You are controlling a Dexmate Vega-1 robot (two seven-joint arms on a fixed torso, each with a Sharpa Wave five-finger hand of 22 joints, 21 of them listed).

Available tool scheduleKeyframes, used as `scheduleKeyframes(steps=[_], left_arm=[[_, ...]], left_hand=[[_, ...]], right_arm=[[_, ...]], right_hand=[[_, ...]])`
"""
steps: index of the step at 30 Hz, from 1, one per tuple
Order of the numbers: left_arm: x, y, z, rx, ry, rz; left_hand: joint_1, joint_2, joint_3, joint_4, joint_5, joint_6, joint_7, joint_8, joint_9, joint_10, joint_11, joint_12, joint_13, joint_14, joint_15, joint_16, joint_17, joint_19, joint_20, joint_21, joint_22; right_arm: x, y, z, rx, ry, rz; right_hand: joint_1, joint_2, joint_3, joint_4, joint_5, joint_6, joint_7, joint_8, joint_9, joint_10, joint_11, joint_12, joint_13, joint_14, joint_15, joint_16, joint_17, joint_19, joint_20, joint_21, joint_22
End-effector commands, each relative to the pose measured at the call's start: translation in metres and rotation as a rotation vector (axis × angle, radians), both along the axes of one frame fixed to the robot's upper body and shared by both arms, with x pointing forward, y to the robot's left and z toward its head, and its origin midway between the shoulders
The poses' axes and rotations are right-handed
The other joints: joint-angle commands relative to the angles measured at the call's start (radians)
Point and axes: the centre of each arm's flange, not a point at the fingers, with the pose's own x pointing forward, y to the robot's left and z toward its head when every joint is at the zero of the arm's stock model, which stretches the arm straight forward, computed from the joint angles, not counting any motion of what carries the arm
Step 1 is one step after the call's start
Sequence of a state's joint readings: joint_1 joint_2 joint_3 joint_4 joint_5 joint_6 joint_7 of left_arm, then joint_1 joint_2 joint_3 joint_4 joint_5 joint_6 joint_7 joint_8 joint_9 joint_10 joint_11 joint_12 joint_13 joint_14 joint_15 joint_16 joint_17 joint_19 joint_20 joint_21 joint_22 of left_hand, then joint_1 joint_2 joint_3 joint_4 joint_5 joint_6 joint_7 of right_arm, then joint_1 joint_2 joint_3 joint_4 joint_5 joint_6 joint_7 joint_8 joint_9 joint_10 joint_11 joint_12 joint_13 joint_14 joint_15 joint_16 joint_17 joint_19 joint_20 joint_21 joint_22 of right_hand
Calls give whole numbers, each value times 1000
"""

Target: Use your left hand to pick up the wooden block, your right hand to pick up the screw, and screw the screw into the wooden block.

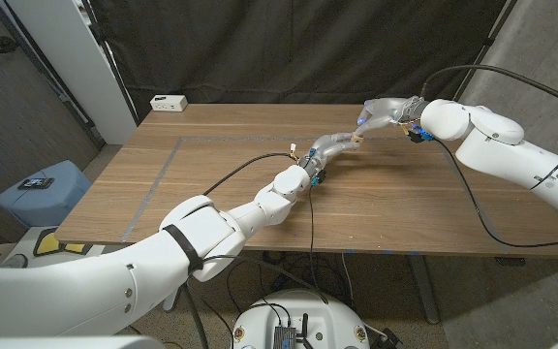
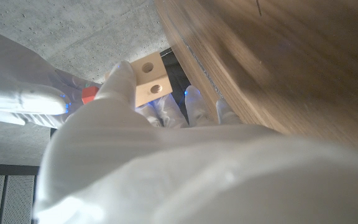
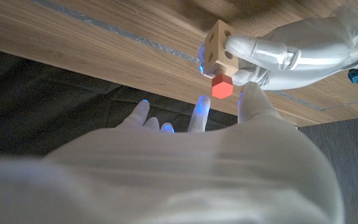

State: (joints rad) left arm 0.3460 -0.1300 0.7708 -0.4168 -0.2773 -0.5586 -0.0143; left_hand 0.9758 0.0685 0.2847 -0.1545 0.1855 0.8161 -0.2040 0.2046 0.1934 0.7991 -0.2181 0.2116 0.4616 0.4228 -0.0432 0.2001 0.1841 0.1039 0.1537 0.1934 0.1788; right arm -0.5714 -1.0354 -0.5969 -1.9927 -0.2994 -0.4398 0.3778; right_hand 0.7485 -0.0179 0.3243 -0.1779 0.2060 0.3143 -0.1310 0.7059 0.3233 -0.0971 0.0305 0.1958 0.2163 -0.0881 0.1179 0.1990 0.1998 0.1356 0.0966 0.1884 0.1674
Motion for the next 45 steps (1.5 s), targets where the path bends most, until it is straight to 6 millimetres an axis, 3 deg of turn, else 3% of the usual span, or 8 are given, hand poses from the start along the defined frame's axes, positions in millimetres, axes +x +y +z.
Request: scheduleKeyframes(steps=[1,8,20,33,45], left_arm=[[-1,0,0,-1,-4,-1],[-1,-1,-1,2,0,-2],[1,-2,-1,6,12,1],[3,-2,0,13,24,5],[2,-2,-1,13,20,5]], left_hand=[[-7,6,2,10,6,-9,7,-1,3,0,-2,-1,3,2,-57,4,2,3,1,10,3],[-8,6,1,10,7,-8,6,0,3,-1,-2,-1,3,3,-59,4,1,4,2,10,3],[-34,16,-4,25,7,-39,21,-12,3,-24,1,-7,3,2,-47,4,4,3,8,10,4],[-33,13,-2,19,8,-32,17,-8,4,-22,-1,-3,4,4,-50,2,0,4,7,10,4],[-65,27,-3,35,6,-72,28,-19,5,-51,3,-8,6,-3,-31,0,2,3,20,9,4]], right_arm=[[1,0,-3,-12,-9,-15],[3,-1,-3,-11,-13,-21],[6,-2,-2,-10,-27,-24],[8,-3,-2,-5,-24,-26],[10,0,-1,-4,-34,-21]], right_hand=[[34,-3,16,-6,-3,8,-12,-1,-5,0,-13,3,5,2,-5,1,1,3,-3,2,2],[79,-9,34,-9,-8,41,-23,7,-16,8,-23,9,5,11,-13,4,0,10,-7,4,2],[155,-11,64,-7,-13,99,-10,35,-21,27,-49,16,4,23,-30,6,-2,20,-20,5,2],[164,-19,63,3,-18,117,-12,53,-14,41,-56,21,4,29,-32,7,-2,23,-21,5,2],[198,-13,74,-1,-15,118,1,66,-5,46,-70,21,4,34,-45,7,-3,25,-30,5,2]])
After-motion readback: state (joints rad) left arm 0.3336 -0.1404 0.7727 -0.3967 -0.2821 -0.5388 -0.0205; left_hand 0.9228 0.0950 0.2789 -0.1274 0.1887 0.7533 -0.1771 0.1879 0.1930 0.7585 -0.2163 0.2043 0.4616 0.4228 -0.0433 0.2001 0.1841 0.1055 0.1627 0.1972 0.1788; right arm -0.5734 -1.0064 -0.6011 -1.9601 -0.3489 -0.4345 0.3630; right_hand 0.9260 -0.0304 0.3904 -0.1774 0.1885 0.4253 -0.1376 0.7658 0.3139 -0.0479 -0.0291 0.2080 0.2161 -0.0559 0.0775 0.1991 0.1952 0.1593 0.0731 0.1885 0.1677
